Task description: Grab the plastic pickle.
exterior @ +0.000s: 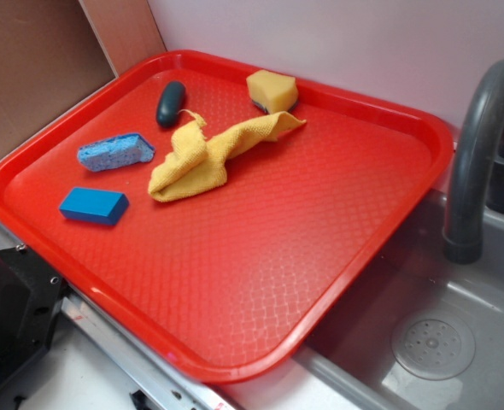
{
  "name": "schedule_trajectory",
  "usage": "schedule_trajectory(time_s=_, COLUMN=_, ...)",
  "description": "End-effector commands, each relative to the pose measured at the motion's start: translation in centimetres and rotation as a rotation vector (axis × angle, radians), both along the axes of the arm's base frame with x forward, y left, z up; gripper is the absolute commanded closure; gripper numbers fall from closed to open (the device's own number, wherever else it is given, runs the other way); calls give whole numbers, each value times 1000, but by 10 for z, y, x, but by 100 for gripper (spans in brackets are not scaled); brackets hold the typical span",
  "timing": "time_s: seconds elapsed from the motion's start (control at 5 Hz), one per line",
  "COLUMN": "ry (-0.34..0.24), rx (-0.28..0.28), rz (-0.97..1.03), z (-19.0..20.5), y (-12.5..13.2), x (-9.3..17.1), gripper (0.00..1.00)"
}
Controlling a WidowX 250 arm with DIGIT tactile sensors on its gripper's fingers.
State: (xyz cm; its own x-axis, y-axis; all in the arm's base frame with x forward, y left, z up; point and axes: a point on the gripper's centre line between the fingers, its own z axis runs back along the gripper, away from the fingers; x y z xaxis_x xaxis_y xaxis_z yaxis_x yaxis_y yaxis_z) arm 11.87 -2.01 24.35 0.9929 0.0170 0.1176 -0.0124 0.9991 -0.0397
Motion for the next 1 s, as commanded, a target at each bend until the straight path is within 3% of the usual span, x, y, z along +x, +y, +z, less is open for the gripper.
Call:
schedule_trajectory(time_s=0.0, ry=0, rx=0, rz=0, z=0, y=0, x=0, gripper=0)
schedule_trajectory(time_s=0.2, ry=-31, rx=-83, rz=238, z=-7, y=7, x=16, gripper=0)
schedule_trajectory(time_s=0.4, ry=-76, rx=-84, rz=485, z=-25, y=16, x=36, gripper=0)
schedule_trajectory(time_s=0.6, ry=-162, rx=-70, rz=728, z=-50, y=33, x=66, gripper=0)
schedule_trajectory(time_s=0.8, ry=-355, rx=-5, rz=827, z=-55, y=50, x=88, gripper=0)
